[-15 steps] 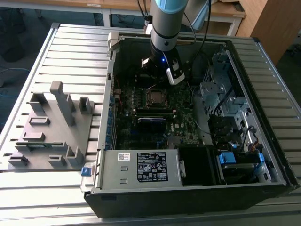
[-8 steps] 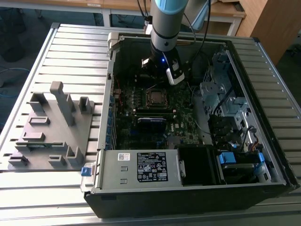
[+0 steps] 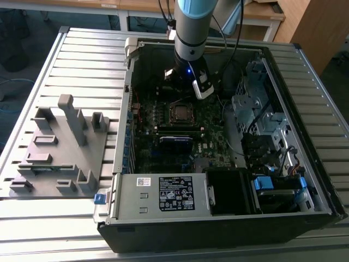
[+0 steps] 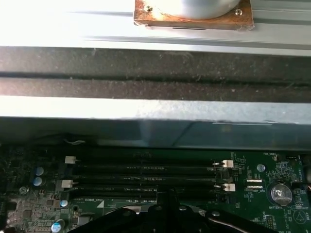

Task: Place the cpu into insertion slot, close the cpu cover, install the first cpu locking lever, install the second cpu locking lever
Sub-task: 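Install the first cpu locking lever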

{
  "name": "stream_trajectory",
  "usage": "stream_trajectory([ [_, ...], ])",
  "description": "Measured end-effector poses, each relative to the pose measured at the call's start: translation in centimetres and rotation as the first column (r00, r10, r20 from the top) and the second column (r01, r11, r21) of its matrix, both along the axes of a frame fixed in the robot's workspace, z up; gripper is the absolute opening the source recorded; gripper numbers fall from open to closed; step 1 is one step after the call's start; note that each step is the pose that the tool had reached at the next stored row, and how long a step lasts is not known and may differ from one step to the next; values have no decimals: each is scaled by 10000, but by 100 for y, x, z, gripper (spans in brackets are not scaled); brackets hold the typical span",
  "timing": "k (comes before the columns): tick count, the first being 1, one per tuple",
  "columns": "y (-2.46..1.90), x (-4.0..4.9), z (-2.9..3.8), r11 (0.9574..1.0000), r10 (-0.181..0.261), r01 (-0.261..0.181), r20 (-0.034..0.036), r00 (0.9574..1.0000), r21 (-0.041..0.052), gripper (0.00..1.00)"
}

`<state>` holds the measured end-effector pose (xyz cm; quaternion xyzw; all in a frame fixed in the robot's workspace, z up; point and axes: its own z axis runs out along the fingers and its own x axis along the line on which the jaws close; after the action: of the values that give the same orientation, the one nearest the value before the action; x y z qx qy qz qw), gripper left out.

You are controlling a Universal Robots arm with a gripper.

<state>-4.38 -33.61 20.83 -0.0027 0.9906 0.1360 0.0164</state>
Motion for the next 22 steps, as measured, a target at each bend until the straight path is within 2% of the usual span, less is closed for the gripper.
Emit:
stream_trajectory([
  [8, -15, -2, -7, 10000, 72, -72, 24, 10000, 2, 10],
  [9, -16, -7, -10, 10000, 72, -72, 47, 10000, 2, 10],
  [10, -17, -18, -11, 10000, 72, -72, 103, 9999, -1, 10],
  [14, -16, -41, -22, 10000, 44, -44, 493, 9988, -2, 10],
  [16, -16, -47, -27, 10000, 16, -16, 651, 9979, -2, 10],
  [22, -16, -88, -53, 10000, -69, 69, 902, 9959, -1, 10],
])
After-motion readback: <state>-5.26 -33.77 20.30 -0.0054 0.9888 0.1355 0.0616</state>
